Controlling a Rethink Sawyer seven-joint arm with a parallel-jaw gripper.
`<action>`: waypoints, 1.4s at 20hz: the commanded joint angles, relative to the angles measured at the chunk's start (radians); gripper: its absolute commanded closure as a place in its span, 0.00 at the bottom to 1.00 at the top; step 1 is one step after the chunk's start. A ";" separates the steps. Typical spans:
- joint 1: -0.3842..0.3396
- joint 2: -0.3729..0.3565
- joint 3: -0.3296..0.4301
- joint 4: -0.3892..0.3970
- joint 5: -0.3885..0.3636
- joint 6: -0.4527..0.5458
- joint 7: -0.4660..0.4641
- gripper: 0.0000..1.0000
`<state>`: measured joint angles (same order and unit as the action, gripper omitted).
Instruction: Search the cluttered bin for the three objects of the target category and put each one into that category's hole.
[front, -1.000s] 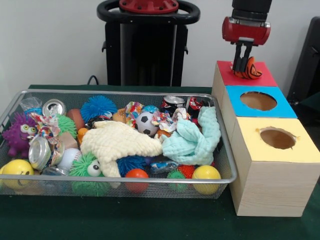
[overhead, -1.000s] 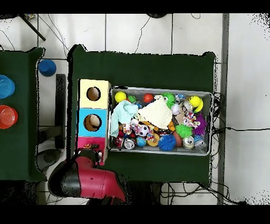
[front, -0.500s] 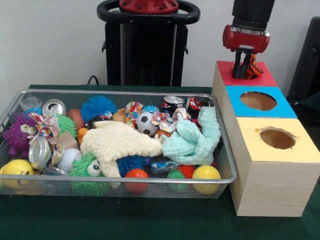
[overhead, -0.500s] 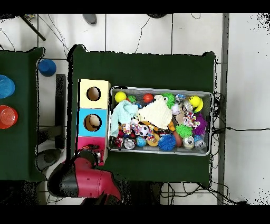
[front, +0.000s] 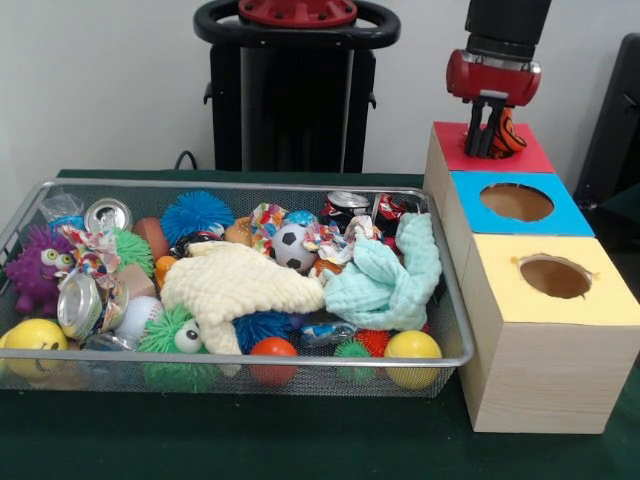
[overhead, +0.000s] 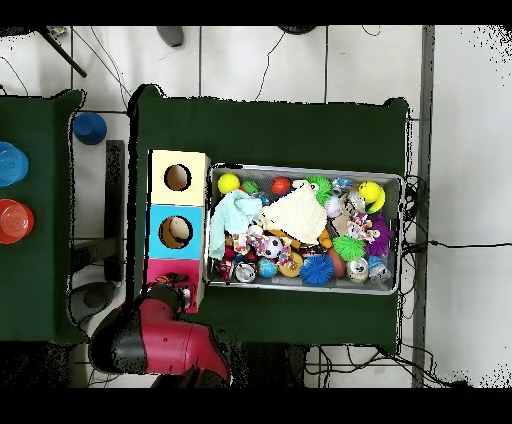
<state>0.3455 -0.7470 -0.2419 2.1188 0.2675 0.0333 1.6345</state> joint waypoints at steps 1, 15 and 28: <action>-0.071 -0.028 0.079 -0.025 0.001 0.008 0.191 1.00; -0.175 -0.262 0.132 0.058 -0.047 0.178 0.103 1.00; -0.098 -0.156 0.082 0.012 -0.025 0.094 0.169 1.00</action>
<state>0.2302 -0.9727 -0.2064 2.1447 0.2666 0.0997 1.6345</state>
